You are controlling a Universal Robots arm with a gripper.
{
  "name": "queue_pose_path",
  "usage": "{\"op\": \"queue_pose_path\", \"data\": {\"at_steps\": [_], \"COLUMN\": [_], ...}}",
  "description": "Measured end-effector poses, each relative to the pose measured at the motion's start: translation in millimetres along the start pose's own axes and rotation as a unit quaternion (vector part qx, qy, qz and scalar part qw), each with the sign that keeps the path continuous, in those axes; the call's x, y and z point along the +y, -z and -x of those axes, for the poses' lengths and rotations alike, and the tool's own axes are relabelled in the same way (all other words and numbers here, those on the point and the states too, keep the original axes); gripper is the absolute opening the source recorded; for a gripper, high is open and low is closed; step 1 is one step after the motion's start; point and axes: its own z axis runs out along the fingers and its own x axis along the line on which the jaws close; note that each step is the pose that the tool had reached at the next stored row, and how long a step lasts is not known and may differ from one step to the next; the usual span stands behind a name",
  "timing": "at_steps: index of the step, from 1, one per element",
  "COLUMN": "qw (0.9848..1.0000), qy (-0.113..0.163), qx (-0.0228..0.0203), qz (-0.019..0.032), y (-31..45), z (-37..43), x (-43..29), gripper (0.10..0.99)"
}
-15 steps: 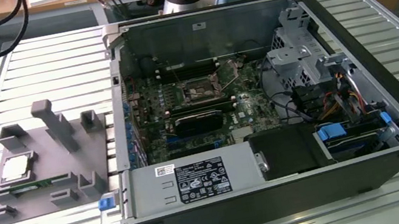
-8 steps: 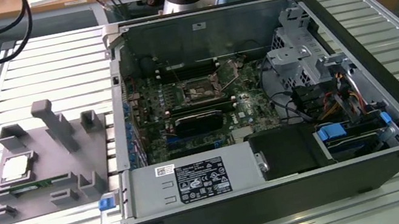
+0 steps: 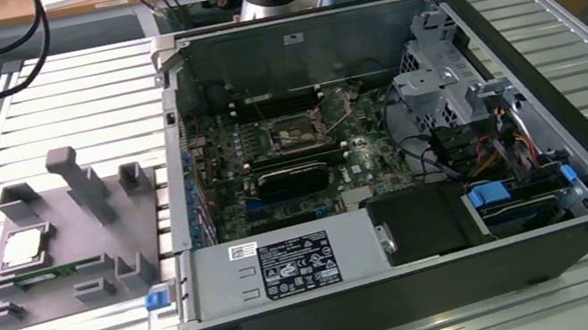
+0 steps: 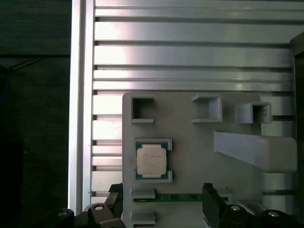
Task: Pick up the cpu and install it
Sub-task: 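Pick up the cpu and move it towards the insertion slot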
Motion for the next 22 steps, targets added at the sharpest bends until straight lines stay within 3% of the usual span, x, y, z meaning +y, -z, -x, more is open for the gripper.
{"op": "queue_pose_path", "data": {"at_steps": [22], "qw": [1.0], "qy": [0.0], "qx": [0.0002], "qz": [0.0], "y": [-14.0], "z": [-0.3], "x": [-1.5], "gripper": [0.761]}}
